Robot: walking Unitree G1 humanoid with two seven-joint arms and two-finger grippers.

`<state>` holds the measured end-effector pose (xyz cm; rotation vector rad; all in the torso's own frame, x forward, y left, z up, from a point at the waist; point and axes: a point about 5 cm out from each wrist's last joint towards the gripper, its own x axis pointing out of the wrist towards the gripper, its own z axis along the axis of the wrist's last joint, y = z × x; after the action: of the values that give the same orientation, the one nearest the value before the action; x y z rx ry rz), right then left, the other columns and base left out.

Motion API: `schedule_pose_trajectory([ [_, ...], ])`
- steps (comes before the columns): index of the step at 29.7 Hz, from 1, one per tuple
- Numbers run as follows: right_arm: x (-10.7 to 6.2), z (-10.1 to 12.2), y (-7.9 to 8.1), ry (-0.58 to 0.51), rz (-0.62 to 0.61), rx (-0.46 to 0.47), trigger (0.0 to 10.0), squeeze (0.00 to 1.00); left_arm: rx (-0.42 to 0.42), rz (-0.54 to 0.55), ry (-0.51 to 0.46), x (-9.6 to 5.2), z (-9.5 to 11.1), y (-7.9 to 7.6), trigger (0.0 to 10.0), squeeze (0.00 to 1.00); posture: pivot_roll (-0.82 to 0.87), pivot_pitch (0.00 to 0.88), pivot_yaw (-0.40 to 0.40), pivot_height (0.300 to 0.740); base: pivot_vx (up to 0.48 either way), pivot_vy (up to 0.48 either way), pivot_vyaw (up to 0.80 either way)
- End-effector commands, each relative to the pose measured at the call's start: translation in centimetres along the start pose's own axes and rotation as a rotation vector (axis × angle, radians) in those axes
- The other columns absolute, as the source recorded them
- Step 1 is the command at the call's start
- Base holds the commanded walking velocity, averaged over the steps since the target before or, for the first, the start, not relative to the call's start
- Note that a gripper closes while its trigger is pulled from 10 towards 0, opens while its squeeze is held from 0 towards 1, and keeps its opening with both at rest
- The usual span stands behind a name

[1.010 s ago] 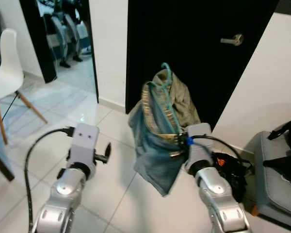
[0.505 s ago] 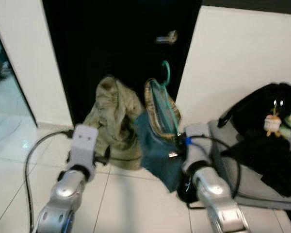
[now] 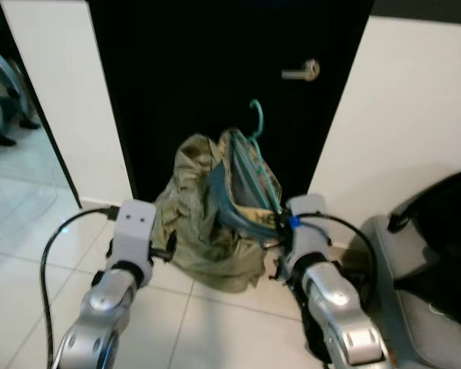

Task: Hang hanger

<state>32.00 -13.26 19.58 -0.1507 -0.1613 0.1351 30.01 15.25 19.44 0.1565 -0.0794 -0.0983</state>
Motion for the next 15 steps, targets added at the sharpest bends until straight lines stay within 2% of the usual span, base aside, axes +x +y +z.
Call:
schedule_pose_trajectory([
  [1,-0.17,0.19,0.36,-0.022,0.006,0.015,10.0,0.0,0.005,-0.002,0.017,-0.36,-0.43,0.02,10.0,0.0,-0.05,0.194,-0.069,0.74,0.0,0.0,0.0],
  [4,-0.18,0.15,0.35,-0.017,0.006,0.021,10.0,0.0,0.002,-0.006,0.02,-0.38,-0.48,-0.07,10.0,0.0,-0.05,0.196,-0.069,0.74,0.0,0.0,-0.16],
  [15,-0.15,0.07,0.25,-0.009,0.003,0.032,10.0,0.0,0.001,-0.011,0.028,-0.44,-0.62,-0.12,10.0,0.0,-0.05,0.2,-0.07,0.74,0.0,0.0,-0.79],
])
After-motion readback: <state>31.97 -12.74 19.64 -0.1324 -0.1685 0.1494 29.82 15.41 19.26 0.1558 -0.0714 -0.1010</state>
